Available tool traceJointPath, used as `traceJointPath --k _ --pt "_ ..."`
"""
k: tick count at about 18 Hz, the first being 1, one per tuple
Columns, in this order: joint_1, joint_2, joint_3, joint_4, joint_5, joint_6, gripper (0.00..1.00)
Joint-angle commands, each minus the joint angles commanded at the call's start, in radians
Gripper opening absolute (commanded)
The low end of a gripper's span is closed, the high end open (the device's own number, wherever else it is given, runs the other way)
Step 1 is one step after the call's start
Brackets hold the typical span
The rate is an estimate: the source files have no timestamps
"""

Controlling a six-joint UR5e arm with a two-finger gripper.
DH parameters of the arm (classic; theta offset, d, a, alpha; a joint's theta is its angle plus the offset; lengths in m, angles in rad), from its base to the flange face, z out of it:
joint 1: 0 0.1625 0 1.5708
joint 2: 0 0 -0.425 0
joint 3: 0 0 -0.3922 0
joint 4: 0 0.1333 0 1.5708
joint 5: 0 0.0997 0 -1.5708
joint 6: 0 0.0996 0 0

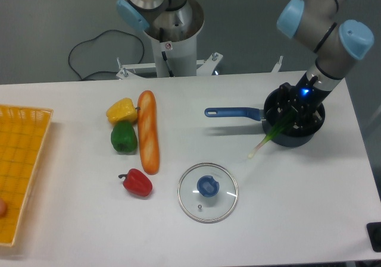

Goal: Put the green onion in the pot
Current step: 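Open the gripper to release the green onion inside the pot, then raise the open gripper up out of the pot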

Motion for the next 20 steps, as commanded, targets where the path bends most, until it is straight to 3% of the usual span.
traceJointPath --k 2,3,11,20 --pt "-0.002 0.005 0.011 0.002 0.000 0.003 0.93" --pt "-0.003 0.009 0.018 0.002 0.002 0.002 0.99" --pt "-0.008 0.089 0.025 0.000 0.043 -0.014 1.00" --pt "-0.070 0.124 0.029 -0.003 0.222 -0.012 1.00"
